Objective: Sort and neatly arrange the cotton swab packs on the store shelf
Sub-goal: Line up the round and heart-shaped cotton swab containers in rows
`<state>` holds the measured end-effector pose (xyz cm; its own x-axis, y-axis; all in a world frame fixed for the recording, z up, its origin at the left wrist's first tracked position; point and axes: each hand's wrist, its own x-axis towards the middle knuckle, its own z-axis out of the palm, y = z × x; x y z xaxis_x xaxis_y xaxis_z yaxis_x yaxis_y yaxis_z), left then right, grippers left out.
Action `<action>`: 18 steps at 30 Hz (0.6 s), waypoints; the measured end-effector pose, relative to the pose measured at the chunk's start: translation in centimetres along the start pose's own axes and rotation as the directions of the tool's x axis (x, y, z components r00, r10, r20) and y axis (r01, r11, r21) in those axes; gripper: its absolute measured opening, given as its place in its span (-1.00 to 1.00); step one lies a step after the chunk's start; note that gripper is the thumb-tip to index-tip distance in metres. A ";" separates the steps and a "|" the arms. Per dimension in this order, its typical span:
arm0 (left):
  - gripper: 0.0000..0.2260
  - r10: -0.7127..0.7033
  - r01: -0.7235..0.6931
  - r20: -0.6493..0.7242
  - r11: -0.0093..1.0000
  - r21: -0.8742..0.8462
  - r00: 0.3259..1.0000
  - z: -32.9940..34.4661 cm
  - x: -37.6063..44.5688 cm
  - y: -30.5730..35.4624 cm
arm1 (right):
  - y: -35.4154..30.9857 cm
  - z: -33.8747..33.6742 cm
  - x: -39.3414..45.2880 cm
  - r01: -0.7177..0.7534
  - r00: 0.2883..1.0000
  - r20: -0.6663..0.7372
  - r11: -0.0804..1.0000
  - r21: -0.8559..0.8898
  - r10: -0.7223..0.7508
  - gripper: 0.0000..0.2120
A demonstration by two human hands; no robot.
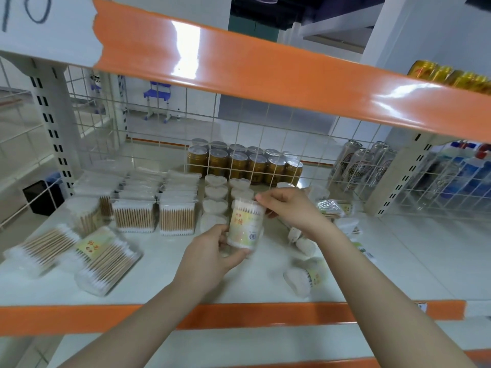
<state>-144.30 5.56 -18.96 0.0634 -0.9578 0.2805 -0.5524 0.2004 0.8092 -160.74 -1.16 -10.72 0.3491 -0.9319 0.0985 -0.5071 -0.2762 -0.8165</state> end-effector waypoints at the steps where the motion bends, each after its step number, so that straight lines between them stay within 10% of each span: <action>1: -0.54 0.015 -0.014 -0.004 0.999 0.033 1.000 0.1 -0.1 0.1 | 0.0 0.0 -0.2 0.002 1.000 0.005 1.000 0.008 -0.002 -0.91; 18: -0.59 0.267 -0.249 -0.012 0.913 0.322 0.964 1.2 0.4 1.0 | 2.3 -2.7 -1.4 -0.089 0.995 -0.050 0.978 -0.189 0.081 -0.70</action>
<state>-145.80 5.14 -18.63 -0.0766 -0.8668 0.4927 -0.7878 0.3556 0.5030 -164.55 -1.10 -11.24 0.2671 -0.9618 0.0607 -0.6757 -0.2318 -0.6998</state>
